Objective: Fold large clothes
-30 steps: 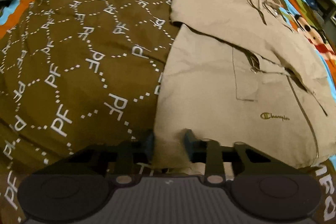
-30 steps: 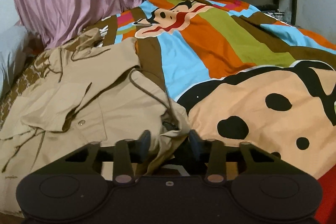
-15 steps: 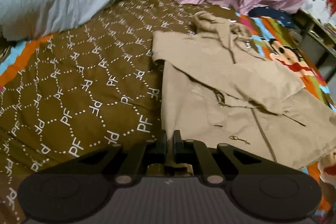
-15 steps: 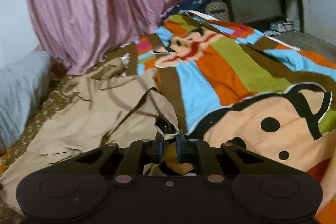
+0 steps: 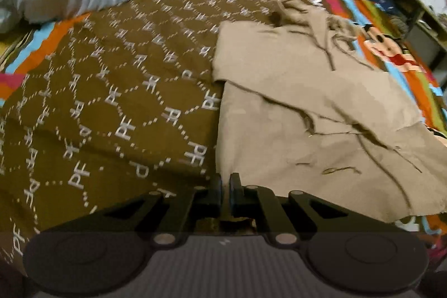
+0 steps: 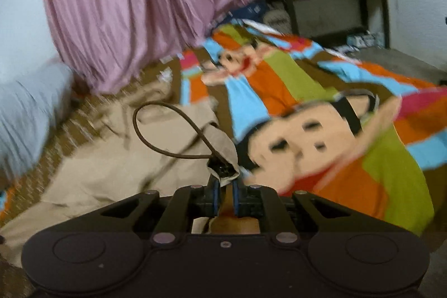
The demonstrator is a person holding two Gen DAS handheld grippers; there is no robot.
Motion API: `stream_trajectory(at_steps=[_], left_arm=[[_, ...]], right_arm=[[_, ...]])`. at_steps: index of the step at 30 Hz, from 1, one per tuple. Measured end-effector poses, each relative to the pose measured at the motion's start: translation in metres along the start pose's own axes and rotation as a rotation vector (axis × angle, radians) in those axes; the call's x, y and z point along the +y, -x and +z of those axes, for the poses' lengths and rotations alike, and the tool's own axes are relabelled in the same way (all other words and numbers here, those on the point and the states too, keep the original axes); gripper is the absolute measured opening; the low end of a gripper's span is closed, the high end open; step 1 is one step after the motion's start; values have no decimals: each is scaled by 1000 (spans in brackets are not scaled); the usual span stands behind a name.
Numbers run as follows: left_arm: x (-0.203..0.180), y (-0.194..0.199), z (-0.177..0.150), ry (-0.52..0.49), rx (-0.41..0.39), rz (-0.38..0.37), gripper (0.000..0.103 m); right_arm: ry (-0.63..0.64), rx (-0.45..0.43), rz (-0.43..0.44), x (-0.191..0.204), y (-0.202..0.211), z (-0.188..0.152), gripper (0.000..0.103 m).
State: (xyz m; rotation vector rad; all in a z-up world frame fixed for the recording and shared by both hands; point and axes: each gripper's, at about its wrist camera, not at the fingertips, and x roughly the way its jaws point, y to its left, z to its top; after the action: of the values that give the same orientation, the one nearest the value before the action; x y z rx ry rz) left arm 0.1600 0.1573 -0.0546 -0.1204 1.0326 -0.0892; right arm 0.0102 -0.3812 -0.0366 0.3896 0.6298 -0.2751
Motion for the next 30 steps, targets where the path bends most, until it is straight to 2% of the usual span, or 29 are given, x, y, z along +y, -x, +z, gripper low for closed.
stream_trajectory(at_steps=[3, 6, 7, 8, 10, 11, 13, 15, 17, 20, 26, 30], left_arm=[[6, -1, -2, 32, -1, 0, 9], [7, -2, -5, 41, 10, 18, 18], [7, -3, -4, 44, 13, 27, 26], [7, -2, -3, 45, 15, 29, 41], [4, 2, 1, 43, -1, 32, 61], [1, 3, 2, 37, -12, 39, 69], [-4, 4, 6, 21, -23, 57, 75], [-10, 5, 13, 3, -32, 79, 83], [-17, 7, 18, -12, -50, 102, 91], [-22, 7, 24, -19, -85, 134, 99], [-27, 4, 38, -31, -114, 179, 102], [-29, -1, 51, -17, -114, 147, 102]], right_arm=[[-1, 26, -27, -5, -10, -8, 10], [9, 39, -46, -10, -15, -9, 14], [9, 40, -49, -11, -15, -9, 16], [14, 40, -57, -11, -15, -9, 20], [34, 33, -70, -12, -15, -10, 24], [45, 28, -77, -12, -14, -10, 34], [62, 17, -91, -12, -13, -9, 46], [79, 2, -91, -12, -11, -7, 54], [101, -14, -93, -10, -9, -4, 67], [128, -31, -83, -7, -7, 2, 77], [152, -61, -47, 0, -4, 17, 98], [179, -81, -14, 11, -5, 28, 101]])
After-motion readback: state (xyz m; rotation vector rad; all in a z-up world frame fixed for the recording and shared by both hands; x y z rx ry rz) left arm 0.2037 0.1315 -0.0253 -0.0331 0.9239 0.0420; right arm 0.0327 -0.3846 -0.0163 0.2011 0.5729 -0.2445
